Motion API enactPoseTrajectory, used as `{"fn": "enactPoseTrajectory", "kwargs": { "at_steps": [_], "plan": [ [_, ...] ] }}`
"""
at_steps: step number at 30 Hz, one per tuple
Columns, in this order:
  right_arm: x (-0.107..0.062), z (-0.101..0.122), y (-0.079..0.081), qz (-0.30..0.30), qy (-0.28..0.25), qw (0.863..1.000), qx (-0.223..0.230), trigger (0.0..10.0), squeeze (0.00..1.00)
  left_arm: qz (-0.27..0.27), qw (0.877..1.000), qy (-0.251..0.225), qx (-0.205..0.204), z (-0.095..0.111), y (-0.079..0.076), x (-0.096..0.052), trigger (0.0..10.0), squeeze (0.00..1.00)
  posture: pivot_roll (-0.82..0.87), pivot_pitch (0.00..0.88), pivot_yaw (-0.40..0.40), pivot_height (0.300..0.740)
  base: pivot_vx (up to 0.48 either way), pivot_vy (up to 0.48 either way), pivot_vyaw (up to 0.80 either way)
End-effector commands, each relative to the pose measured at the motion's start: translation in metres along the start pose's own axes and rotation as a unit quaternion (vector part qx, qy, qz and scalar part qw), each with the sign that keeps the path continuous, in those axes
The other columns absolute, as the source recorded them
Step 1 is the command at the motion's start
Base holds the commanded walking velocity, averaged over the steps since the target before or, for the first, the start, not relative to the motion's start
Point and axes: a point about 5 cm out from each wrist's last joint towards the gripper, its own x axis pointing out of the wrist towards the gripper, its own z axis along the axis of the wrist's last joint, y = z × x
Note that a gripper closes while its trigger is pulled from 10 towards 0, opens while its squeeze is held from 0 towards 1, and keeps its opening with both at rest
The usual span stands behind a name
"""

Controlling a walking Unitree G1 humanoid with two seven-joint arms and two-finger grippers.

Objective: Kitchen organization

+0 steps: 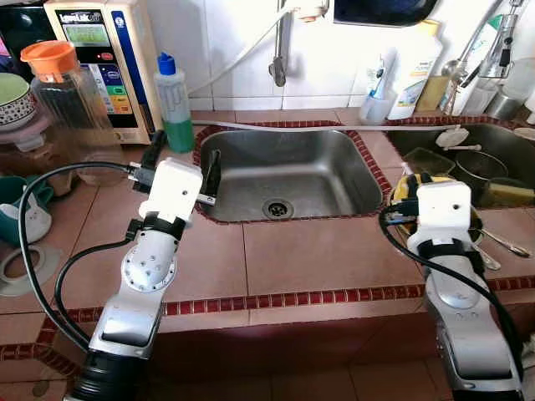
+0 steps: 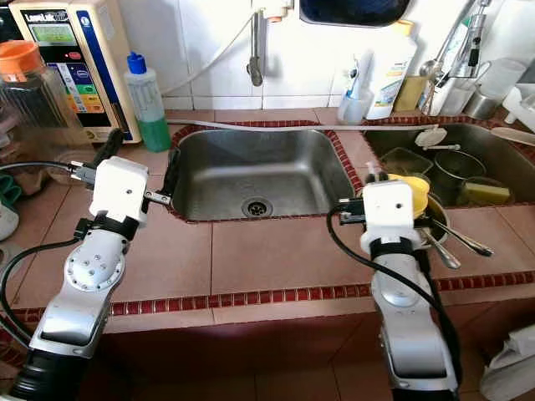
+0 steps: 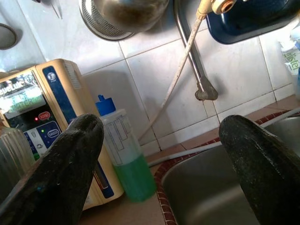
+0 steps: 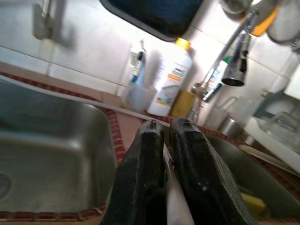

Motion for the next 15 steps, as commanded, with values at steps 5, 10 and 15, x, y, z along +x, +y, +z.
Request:
{"fn": "enactPoseTrajectory", "kwargs": {
  "at_steps": [5,10,15],
  "plan": [
    [0.003,-0.005,-0.01,-0.013,0.012,1.0,-0.009,10.0,1.0,-0.004,1.0,-0.002,-0.001,0.0,0.0,0.001,10.0,0.0,0.12,0.0,0.006,0.74,0.0,0.0,0.0],
    [0.004,-0.009,-0.013,-0.023,0.024,0.999,-0.016,10.0,1.0,-0.005,1.0,-0.002,-0.002,0.0,-0.001,0.001,10.0,0.0,0.12,0.0,0.005,0.74,0.0,0.0,0.0],
    [0.009,-0.016,-0.018,-0.028,0.04,0.999,-0.02,10.0,1.0,-0.006,1.0,-0.002,-0.004,0.0,-0.002,0.0,10.0,0.0,0.12,0.0,0.004,0.74,0.0,0.0,0.0]
  ]
}}
